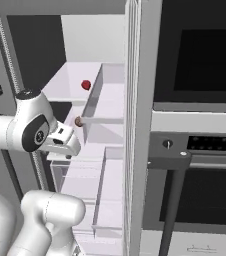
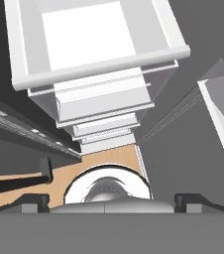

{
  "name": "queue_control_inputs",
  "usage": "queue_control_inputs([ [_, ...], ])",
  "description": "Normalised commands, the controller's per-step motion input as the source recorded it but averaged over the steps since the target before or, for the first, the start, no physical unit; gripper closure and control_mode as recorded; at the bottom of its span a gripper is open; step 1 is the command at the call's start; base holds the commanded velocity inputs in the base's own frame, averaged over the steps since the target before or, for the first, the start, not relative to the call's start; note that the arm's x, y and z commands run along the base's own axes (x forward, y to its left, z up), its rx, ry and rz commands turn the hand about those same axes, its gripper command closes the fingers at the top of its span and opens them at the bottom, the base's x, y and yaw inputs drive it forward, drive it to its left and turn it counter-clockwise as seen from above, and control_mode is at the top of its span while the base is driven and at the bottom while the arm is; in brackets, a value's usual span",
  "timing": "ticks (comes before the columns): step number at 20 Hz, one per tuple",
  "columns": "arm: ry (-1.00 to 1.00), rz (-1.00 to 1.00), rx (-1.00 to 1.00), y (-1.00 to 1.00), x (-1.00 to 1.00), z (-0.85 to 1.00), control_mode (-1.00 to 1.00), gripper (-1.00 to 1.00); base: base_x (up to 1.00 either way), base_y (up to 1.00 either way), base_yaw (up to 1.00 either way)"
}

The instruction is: Take the strawberry from the fridge and place it on top of the pancake, located on the dining counter.

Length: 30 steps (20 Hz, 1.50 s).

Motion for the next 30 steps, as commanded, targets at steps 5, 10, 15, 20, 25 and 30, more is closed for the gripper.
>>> queue_control_inputs([
  [5,0.0,0.0,0.0,0.0,0.0,0.0,1.0,-1.0,0.02,0.0,0.1],
  [10,-0.15,0.1,0.0,-0.07,0.21,0.37,-1.0,-1.0,0.0,-0.02,0.01],
  [15,-0.39,0.19,-0.05,-0.01,0.38,0.81,-1.0,-1.0,0.0,0.0,0.0],
  [20,-0.28,0.12,-0.13,0.0,0.21,0.89,-1.0,-1.0,0.0,0.0,0.0],
  [25,-0.25,0.0,-0.1,-0.07,0.1,0.63,-1.0,-1.0,0.0,0.0,0.0],
  [30,0.06,0.01,0.04,-0.14,0.46,0.36,-1.0,-1.0,0.0,0.0,0.0],
])
